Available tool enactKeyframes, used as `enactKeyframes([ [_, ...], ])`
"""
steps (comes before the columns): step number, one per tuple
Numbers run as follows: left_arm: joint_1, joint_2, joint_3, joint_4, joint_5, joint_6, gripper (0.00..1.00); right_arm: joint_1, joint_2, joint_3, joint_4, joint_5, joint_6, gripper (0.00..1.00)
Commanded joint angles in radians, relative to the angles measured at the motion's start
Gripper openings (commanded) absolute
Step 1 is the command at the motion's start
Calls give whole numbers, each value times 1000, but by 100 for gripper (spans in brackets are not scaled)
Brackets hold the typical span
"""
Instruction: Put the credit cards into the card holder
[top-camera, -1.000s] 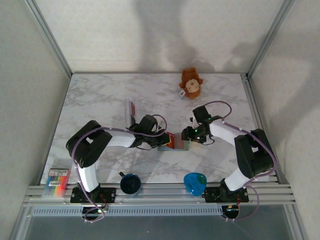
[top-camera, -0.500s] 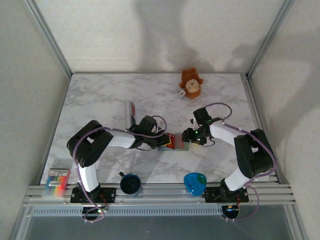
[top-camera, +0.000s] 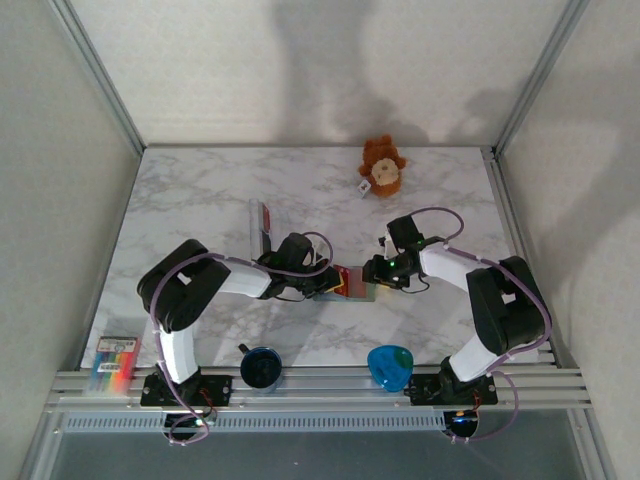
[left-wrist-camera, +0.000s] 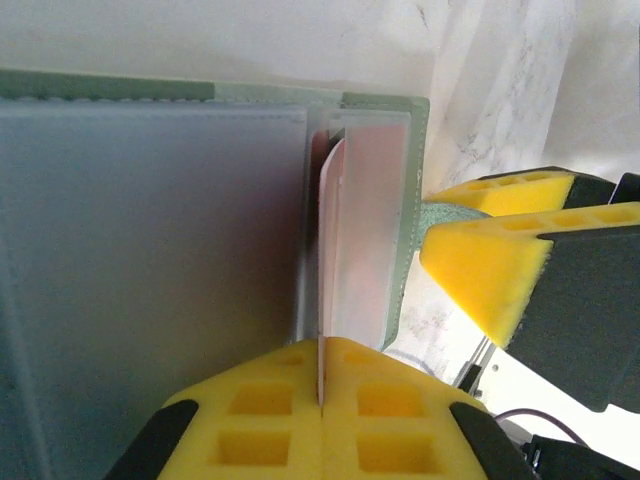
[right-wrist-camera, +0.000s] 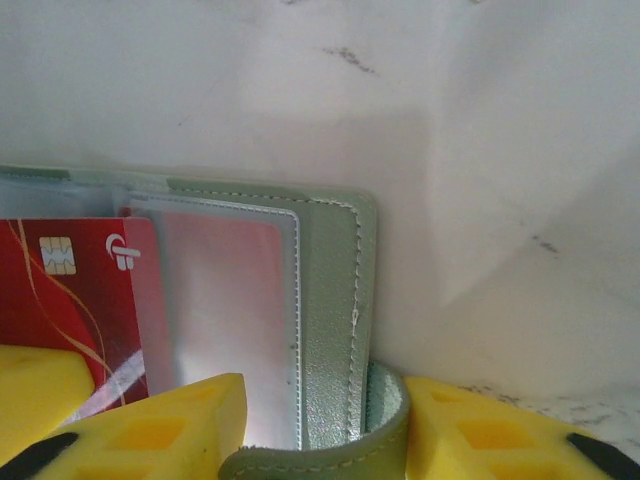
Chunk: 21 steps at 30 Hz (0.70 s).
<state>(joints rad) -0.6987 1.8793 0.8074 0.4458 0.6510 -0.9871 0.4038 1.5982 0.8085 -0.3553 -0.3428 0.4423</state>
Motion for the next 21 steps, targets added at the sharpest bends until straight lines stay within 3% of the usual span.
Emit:
enactKeyframes([
  [1,-1,21,-14,15,-7,-32,2,-3,21,-9,29,-35,10,41],
  [10,-14,10,-3,-15,-10,-16,8,-3,2,-12,37,-33,10,40],
  [17,-15,-21,29,-151,-79,49,35,-1,-63,-31,4,60,12,44],
  [21,-15,-45,69,-266,-132,100,41,4,-126,-41,-32,152,27,52],
])
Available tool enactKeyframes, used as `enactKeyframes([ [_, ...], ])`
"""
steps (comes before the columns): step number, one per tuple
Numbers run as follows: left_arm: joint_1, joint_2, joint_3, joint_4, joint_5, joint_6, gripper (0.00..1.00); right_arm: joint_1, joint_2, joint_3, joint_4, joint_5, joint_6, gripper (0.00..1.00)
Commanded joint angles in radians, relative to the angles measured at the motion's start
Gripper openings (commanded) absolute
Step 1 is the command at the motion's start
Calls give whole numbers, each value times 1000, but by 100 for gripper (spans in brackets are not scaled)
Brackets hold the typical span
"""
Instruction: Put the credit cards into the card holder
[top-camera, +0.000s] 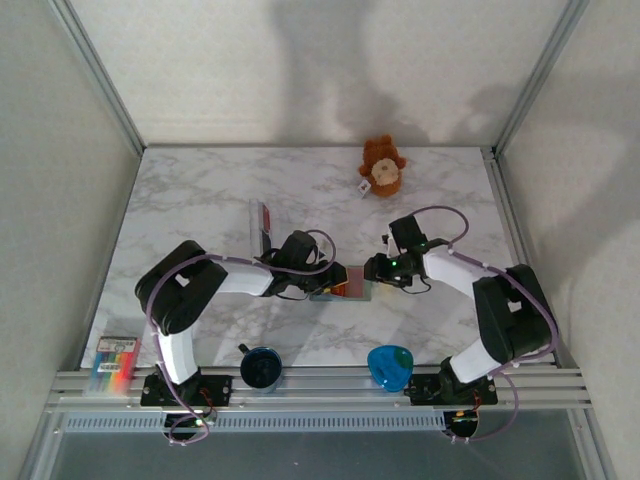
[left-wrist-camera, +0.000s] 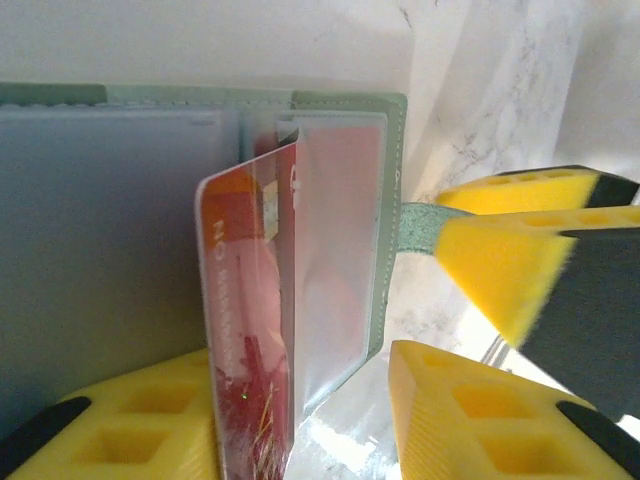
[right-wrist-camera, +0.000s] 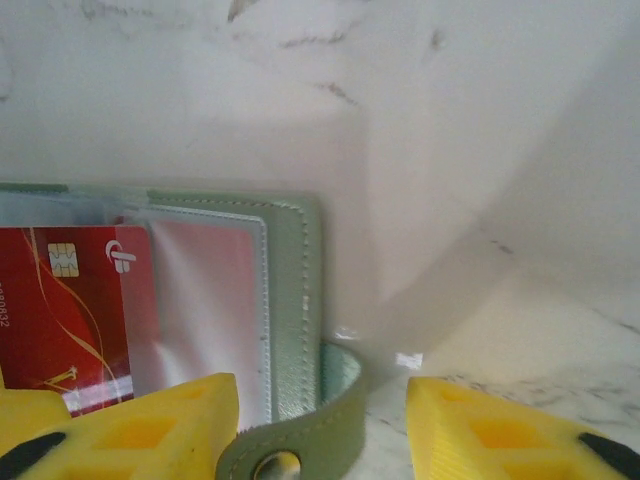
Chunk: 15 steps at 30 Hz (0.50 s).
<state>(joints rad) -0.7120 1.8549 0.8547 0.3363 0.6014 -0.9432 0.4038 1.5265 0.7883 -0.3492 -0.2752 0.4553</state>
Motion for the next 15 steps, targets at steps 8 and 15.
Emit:
enactKeyframes([
  [8,-6,-95,90,-350,-196,126,48,16,-136,-27,-75,188,32,54],
  [15,-6,-62,142,-399,-221,164,50,20,-159,-41,-62,193,43,54],
])
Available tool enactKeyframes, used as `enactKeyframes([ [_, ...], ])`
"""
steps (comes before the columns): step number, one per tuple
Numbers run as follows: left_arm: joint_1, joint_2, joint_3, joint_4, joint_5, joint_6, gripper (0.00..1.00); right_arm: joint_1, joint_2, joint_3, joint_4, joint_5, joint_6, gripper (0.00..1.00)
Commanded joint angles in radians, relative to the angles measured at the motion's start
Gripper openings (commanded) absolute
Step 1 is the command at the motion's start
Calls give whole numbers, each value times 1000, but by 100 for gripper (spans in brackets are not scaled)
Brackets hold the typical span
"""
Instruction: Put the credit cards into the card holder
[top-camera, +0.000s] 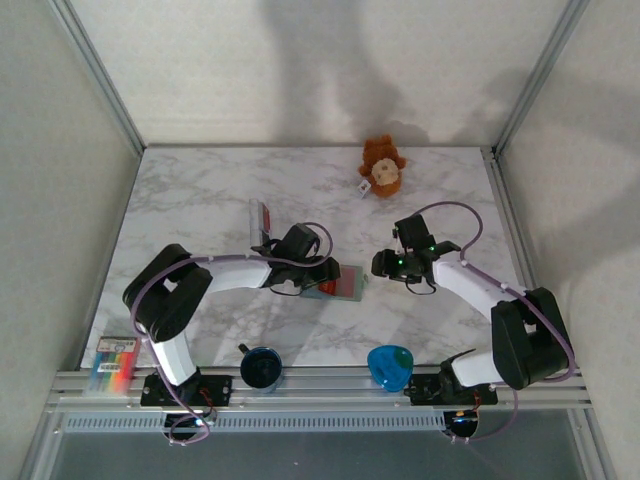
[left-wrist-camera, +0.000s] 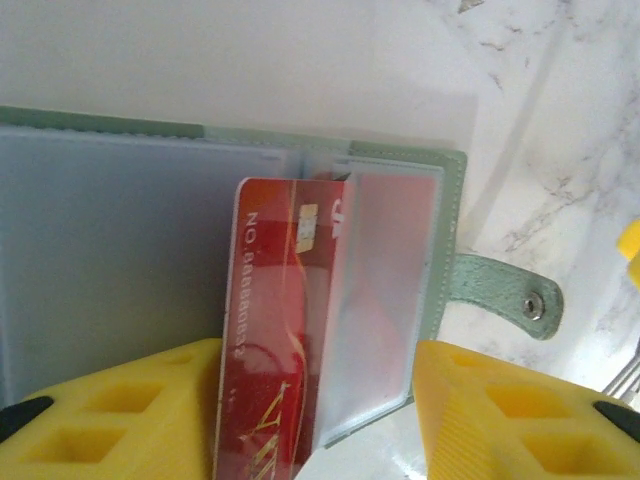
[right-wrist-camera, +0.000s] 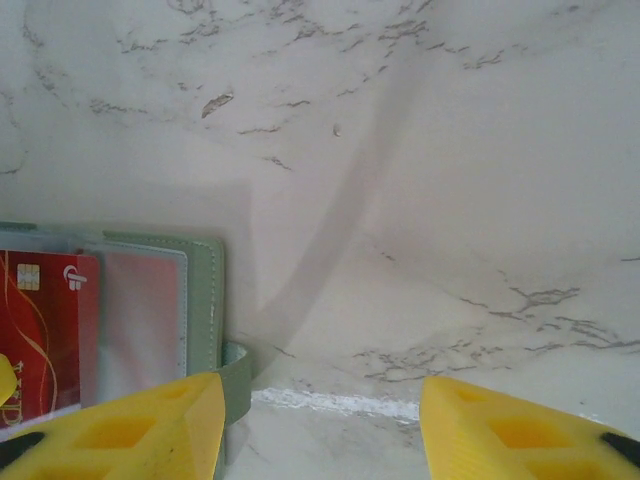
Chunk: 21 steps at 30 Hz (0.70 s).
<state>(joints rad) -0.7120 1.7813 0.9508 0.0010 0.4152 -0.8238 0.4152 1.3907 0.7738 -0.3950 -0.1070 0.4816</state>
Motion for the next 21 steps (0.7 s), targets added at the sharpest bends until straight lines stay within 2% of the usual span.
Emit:
enactKeyframes([
  [1,-7,30,61,-67,-24,52,50,9,-20,-29,-8,18,17,54],
  [14,-70,134,191,-155,-66,97,50,9,22,-30,19,-17,27,55],
  [21,-49,73,153,-212,-182,120,51,8,-2,-17,-18,19,18,55],
])
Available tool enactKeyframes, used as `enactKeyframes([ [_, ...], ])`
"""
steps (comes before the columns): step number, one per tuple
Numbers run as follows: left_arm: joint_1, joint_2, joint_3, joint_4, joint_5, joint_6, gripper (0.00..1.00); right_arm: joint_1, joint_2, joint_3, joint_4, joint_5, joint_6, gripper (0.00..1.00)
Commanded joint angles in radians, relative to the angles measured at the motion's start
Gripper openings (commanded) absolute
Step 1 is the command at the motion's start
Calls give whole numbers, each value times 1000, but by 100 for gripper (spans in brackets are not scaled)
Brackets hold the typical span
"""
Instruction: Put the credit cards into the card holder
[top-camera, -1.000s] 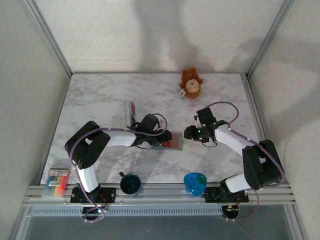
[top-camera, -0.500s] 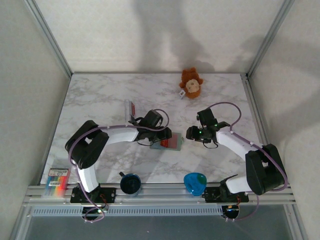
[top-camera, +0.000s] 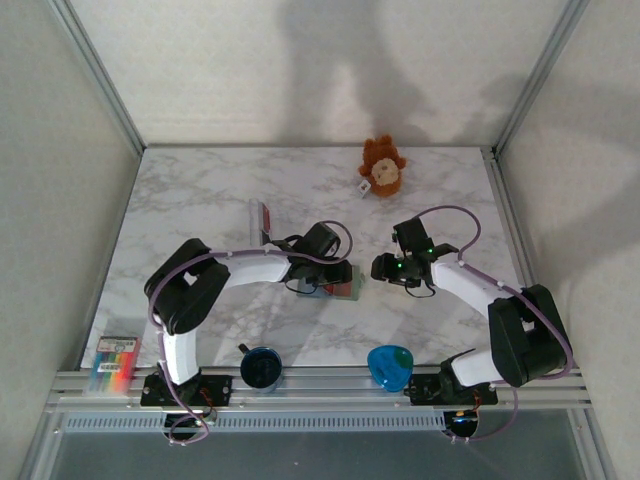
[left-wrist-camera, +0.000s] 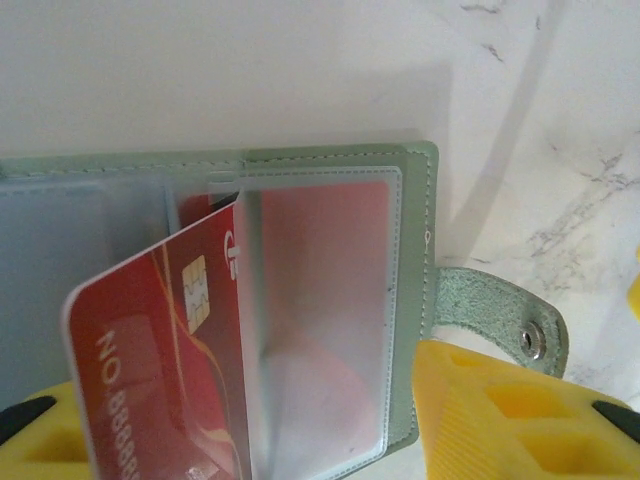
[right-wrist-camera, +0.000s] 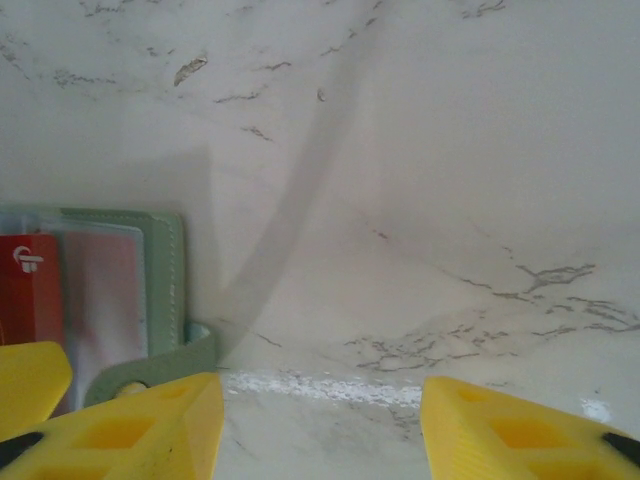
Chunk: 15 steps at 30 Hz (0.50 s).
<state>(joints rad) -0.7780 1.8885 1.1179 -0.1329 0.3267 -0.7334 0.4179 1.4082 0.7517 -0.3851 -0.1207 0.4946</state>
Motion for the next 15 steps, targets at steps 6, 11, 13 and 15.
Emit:
enactKeyframes([
  [6,22,-49,-19,-108,-133,49,52,6,-29,4,-34,36,4,55],
  [11,23,-51,-1,-140,-164,53,52,6,-29,-6,-28,19,6,55],
  [13,25,-58,-2,-142,-178,54,52,7,-28,-4,-34,16,0,55],
  [15,26,-55,13,-160,-195,58,52,7,-33,-7,-34,14,-2,55],
])
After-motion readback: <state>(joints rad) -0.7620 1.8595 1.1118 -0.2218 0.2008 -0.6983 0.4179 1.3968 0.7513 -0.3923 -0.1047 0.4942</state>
